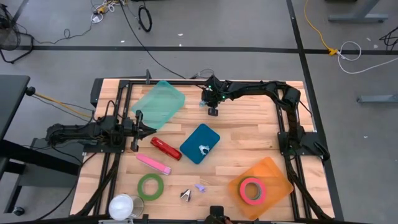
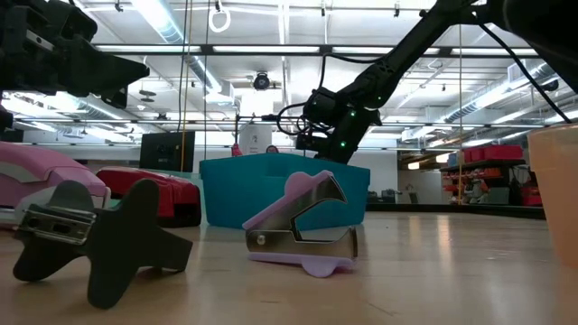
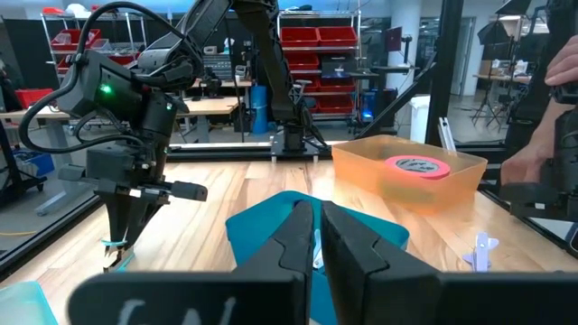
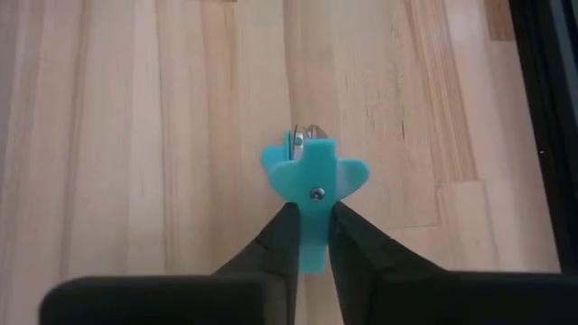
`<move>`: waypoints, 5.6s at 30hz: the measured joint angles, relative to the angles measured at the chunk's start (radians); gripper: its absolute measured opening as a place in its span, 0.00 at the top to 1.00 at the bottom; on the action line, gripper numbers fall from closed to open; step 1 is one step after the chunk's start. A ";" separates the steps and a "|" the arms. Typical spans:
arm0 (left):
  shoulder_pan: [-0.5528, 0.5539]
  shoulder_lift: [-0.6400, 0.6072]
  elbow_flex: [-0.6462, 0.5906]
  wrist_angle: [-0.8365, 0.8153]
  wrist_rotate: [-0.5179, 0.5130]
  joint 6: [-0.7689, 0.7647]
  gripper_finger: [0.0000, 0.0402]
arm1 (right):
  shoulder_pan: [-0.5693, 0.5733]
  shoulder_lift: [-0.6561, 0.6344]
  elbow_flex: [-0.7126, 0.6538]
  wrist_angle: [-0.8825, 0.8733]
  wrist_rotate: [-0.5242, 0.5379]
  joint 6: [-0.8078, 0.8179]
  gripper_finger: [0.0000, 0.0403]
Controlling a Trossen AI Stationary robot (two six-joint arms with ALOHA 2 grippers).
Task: Pick and place Stapler, Stapler remover, tape
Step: Put the light blue staple remover into the blue bin, then put the red stapler into the green bin
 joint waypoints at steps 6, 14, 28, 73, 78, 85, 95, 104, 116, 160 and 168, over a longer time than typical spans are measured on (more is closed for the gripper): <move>0.000 0.000 0.000 0.000 0.000 0.000 0.93 | 0.000 0.000 0.000 0.000 0.000 0.000 0.89; 0.000 0.000 0.000 0.000 0.000 0.000 0.93 | 0.000 -0.008 -0.001 0.000 0.006 0.000 0.89; 0.000 0.000 0.000 0.000 0.000 0.000 0.93 | 0.004 -0.147 -0.001 0.022 0.044 0.023 0.89; 0.000 0.000 0.000 0.000 0.000 0.000 0.93 | 0.195 -0.204 -0.001 -0.064 -0.307 0.077 0.89; 0.000 0.000 0.000 0.000 0.000 0.000 0.93 | 0.247 -0.204 -0.001 -0.128 -0.395 0.056 0.89; 0.000 0.000 0.000 0.000 0.000 0.000 0.93 | 0.326 -0.204 -0.001 -0.160 -0.449 0.001 0.89; 0.000 0.000 0.000 0.000 0.000 0.000 0.93 | 0.373 -0.204 -0.001 -0.160 -0.251 -0.001 0.89; 0.000 0.000 0.000 0.000 0.000 0.000 0.93 | 0.384 -0.203 -0.001 -0.160 -0.239 0.000 0.89; 0.000 0.000 0.000 0.000 0.000 0.000 0.93 | 0.389 -0.201 -0.046 -0.147 -0.235 0.135 0.64; 0.000 0.000 0.000 0.000 0.000 0.000 0.93 | 0.321 -0.356 -0.055 0.053 -0.234 0.210 0.61; 0.000 0.000 0.000 0.000 0.000 0.000 0.93 | 0.276 -0.384 -0.055 0.056 -0.235 0.259 0.61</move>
